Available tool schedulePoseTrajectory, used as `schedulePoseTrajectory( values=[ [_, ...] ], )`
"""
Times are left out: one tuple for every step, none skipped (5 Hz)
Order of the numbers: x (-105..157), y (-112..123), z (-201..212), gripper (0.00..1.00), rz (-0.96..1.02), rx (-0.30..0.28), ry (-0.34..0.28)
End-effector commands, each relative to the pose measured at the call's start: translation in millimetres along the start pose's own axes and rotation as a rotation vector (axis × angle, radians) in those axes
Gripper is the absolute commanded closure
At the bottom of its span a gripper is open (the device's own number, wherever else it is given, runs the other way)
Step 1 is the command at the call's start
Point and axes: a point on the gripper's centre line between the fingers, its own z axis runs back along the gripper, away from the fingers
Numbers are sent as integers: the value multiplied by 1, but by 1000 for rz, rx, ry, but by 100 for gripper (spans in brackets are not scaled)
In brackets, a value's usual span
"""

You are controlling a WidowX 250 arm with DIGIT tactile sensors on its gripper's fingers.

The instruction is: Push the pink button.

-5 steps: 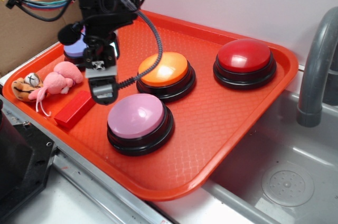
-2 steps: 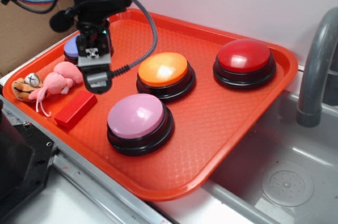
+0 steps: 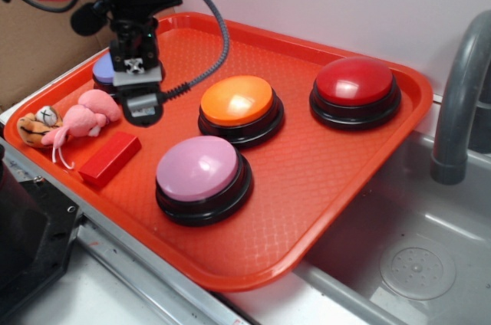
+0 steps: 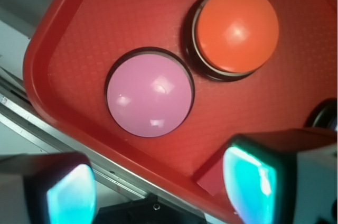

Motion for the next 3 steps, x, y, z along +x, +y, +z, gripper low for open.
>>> schedulePoseTrajectory(
  values=[
    [9,-1,20,0,35,19,-46],
    [9,0,22,0,49,23,-43],
    [8,1,26,0,43,31,-60]
  ],
)
